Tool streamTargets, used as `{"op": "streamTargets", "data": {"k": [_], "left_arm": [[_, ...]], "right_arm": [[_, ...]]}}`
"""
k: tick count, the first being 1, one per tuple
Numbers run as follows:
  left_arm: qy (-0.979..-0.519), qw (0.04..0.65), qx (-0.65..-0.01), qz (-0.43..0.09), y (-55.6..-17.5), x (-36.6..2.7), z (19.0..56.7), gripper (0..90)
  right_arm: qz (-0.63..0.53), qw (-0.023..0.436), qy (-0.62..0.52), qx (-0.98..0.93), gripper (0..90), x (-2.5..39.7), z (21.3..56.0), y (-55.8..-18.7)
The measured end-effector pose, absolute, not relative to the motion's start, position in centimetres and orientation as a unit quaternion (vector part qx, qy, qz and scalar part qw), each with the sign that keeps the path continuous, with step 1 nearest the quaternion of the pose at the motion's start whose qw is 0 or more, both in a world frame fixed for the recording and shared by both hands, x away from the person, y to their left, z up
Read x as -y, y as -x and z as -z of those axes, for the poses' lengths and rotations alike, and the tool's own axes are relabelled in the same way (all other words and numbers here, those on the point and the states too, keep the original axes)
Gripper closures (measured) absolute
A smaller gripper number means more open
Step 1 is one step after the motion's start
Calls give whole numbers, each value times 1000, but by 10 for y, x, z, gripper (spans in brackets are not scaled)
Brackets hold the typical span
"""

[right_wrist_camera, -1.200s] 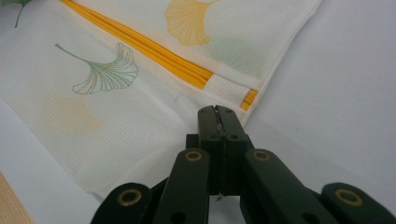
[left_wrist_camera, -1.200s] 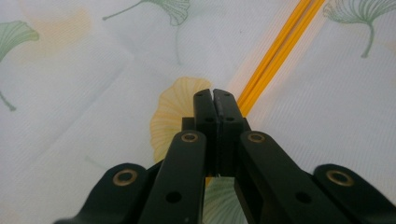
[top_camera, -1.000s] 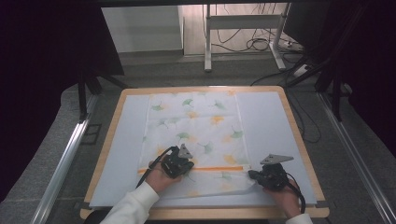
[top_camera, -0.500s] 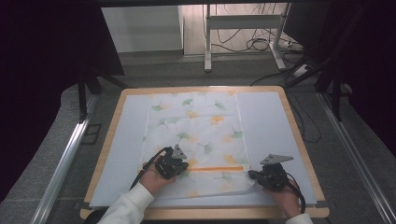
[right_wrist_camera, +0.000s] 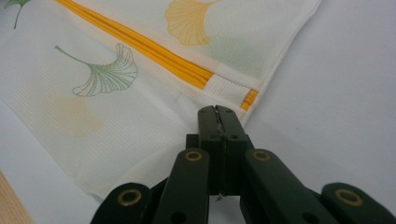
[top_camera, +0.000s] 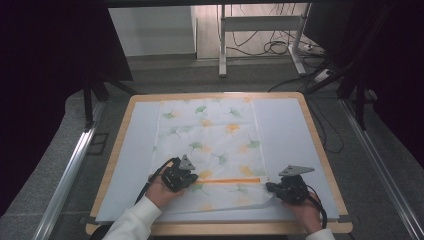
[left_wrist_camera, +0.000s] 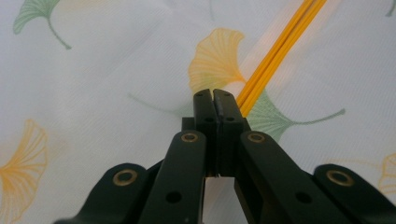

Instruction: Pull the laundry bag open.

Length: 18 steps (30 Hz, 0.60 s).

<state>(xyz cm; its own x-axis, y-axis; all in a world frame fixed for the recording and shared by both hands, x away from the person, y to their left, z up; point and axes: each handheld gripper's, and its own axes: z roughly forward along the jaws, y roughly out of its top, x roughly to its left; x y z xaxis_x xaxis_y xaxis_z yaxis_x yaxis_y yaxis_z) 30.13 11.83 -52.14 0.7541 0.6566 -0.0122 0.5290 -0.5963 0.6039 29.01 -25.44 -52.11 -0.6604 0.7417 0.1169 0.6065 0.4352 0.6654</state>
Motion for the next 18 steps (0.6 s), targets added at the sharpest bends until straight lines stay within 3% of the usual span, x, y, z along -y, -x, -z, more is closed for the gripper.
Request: {"op": "streamTargets", "data": {"k": [18], "left_arm": [[-883, 298, -347, -108, -299, -138, 522, 900]], "right_arm": [[-348, 97, -399, -843, 900, 254, 521, -290]]}}
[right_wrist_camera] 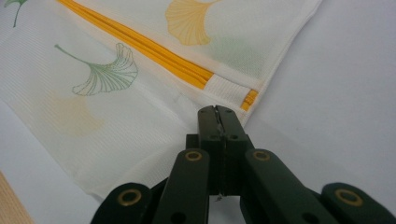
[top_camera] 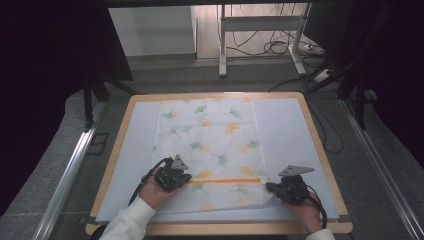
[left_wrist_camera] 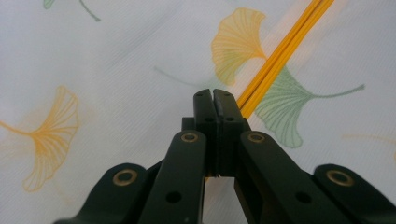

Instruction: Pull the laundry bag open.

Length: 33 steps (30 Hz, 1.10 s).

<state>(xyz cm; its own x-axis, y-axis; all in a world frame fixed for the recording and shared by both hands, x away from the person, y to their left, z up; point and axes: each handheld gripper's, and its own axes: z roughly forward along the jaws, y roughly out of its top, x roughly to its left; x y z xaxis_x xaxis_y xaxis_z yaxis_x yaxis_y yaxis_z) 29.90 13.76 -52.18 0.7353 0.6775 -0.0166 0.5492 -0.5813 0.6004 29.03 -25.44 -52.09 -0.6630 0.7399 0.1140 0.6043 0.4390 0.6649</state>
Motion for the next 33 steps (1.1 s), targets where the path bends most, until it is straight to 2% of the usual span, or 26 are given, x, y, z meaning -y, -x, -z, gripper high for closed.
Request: {"op": "streamTargets", "data": {"k": [15, 19, 33], "left_arm": [[-882, 296, -351, -108, -298, -142, 522, 900], [-885, 279, -353, -124, -298, -141, 523, 900], [-882, 278, -362, -116, -297, -154, 522, 900]], "right_arm": [[-348, 97, -398, -843, 900, 254, 521, -290], [-349, 99, -398, -843, 900, 254, 521, -290], [-347, 98, -397, -844, 900, 254, 521, -290]]}}
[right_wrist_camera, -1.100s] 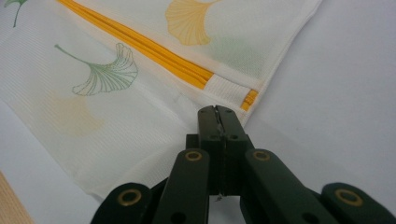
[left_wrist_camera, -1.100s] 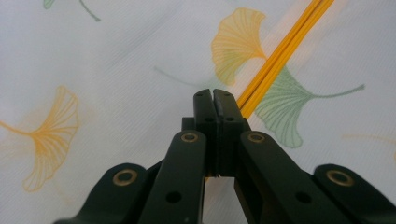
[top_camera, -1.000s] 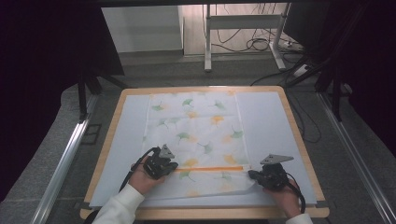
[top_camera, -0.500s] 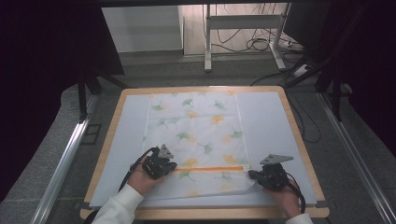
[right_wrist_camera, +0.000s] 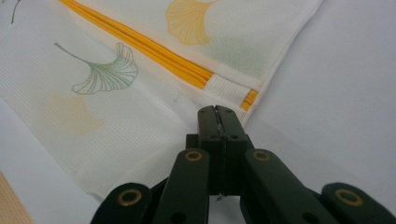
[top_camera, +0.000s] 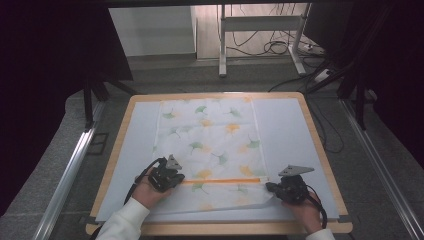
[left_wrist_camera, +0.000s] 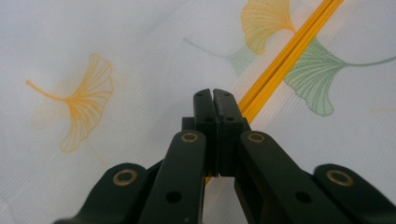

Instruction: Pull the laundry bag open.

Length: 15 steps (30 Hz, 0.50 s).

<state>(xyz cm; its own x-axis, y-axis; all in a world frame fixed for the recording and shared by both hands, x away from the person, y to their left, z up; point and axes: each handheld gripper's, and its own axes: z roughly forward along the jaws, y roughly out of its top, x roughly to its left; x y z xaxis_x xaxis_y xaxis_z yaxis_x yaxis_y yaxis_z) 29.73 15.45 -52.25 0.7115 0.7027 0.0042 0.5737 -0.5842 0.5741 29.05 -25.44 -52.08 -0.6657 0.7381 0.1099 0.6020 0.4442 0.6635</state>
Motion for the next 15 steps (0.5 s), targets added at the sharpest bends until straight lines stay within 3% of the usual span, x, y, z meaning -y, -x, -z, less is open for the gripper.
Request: {"op": "streamTargets", "data": {"k": [15], "left_arm": [[-877, 280, -373, -117, -295, -166, 522, 900]], "right_arm": [[-347, 98, -396, -844, 900, 254, 521, -291]]}}
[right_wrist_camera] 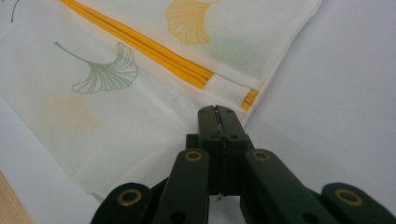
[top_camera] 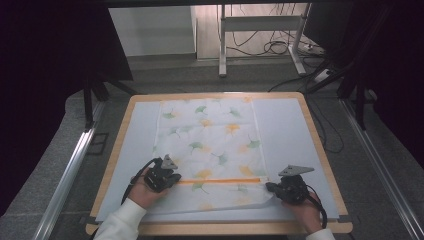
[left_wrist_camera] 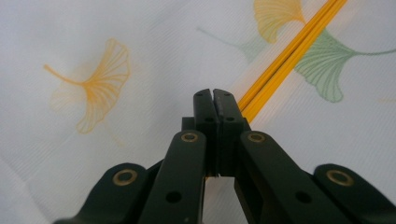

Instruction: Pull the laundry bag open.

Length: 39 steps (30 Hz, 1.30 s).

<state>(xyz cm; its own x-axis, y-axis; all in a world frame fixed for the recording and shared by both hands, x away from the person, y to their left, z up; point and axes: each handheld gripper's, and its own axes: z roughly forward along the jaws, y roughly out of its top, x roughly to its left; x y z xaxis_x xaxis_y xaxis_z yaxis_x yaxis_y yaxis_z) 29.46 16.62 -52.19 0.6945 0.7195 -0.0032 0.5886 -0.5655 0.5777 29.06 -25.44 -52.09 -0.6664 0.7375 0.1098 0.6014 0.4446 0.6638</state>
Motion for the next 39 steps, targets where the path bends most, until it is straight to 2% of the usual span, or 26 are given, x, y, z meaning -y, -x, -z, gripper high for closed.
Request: {"op": "streamTargets", "data": {"k": [19, 39], "left_arm": [[-865, 286, -397, -112, -291, -190, 523, 900], [-859, 270, -413, -135, -285, -205, 523, 900]], "right_arm": [[-347, 96, -398, -844, 900, 254, 521, -291], [-341, 101, -394, -848, 900, 253, 520, -291]]}}
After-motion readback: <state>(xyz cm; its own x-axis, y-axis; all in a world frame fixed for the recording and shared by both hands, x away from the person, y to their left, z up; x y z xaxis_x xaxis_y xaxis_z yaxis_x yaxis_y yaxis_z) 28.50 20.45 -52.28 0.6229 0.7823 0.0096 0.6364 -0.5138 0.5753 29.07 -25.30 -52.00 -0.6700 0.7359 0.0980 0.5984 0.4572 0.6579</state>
